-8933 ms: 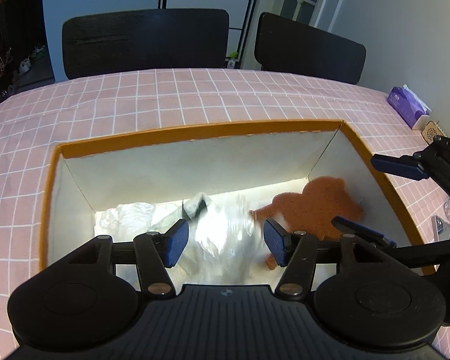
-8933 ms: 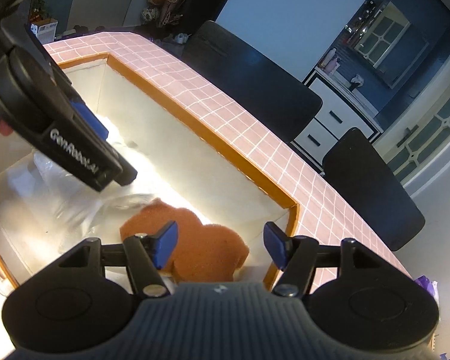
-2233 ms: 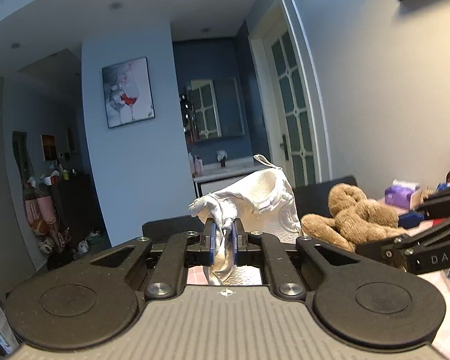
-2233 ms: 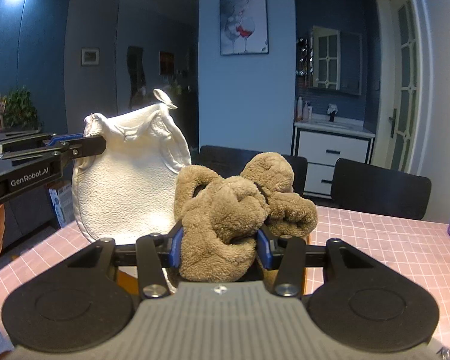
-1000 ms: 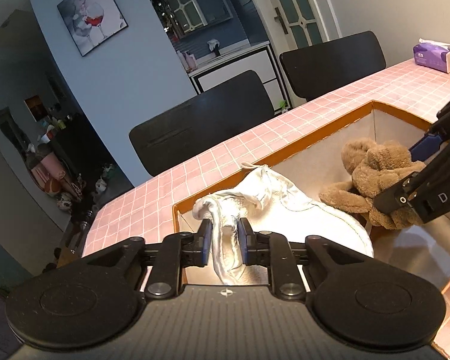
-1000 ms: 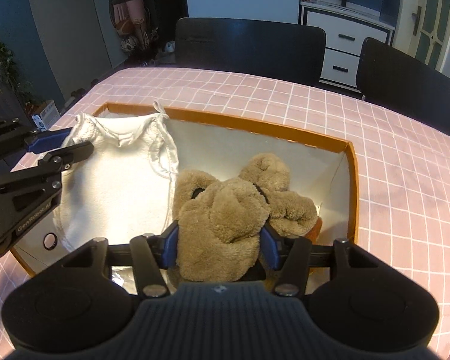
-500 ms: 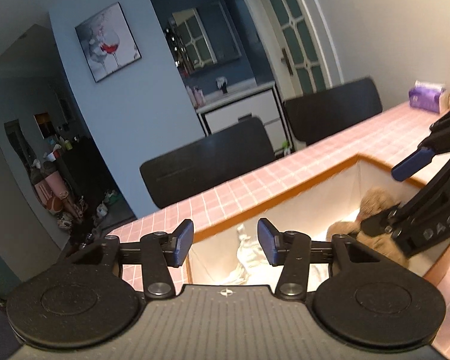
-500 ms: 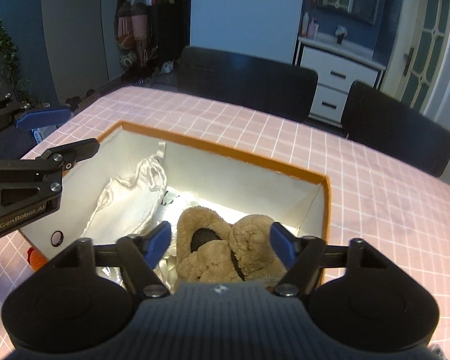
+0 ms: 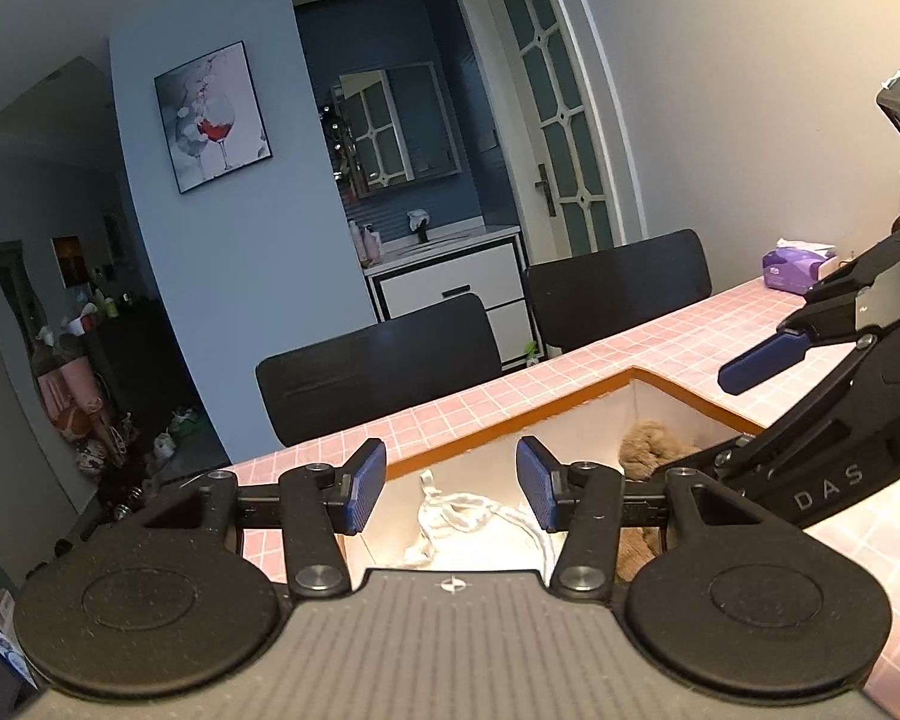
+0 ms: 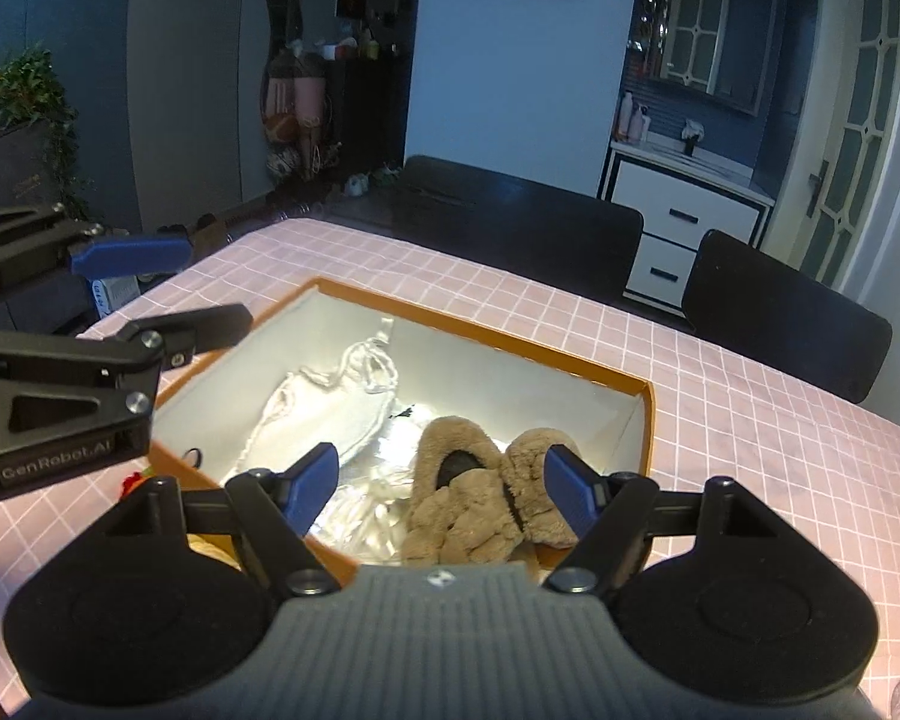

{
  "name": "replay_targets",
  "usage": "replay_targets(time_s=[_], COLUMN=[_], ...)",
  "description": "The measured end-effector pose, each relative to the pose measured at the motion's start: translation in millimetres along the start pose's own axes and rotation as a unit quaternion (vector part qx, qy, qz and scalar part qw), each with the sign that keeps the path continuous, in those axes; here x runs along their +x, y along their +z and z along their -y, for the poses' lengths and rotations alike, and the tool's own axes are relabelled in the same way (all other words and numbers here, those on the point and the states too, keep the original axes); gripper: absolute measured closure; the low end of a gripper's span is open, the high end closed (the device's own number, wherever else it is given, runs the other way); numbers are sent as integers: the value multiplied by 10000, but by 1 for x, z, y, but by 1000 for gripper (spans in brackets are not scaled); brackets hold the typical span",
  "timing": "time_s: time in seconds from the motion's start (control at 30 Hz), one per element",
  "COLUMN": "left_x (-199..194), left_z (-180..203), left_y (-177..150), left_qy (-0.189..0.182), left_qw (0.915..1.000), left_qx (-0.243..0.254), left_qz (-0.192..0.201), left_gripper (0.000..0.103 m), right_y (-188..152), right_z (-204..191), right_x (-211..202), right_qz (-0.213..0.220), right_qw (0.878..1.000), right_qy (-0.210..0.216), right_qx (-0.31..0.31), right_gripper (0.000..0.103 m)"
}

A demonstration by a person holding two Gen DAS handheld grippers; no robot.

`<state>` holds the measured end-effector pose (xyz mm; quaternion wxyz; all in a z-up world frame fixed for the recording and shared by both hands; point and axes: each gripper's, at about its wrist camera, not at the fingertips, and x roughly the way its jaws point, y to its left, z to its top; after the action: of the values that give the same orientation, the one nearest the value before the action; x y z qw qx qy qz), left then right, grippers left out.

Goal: Organize soft objects
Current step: 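Withdraw both tools from the box toward the yellow cloth and snack bag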

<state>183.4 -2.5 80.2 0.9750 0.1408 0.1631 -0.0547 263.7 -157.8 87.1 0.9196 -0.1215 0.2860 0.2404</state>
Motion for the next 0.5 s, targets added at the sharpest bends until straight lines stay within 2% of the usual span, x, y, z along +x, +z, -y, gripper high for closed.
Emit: replay_targets(time_s=[0.23, 0.5], left_x=[-23, -45], left_z=[0, 3], left_y=[-9, -30], left_qy=[-137, -370], left_qw=[9998, 9987], left_qx=[-123, -334], left_qz=[74, 62], left_gripper=[45, 45], right_y=[-12, -44], right_z=[-12, -20], right_x=[-20, -39], right_qz=[67, 63], right_qw=[9999, 9997], right_qy=[92, 142], right_qx=[-9, 163], right_gripper=[28, 28])
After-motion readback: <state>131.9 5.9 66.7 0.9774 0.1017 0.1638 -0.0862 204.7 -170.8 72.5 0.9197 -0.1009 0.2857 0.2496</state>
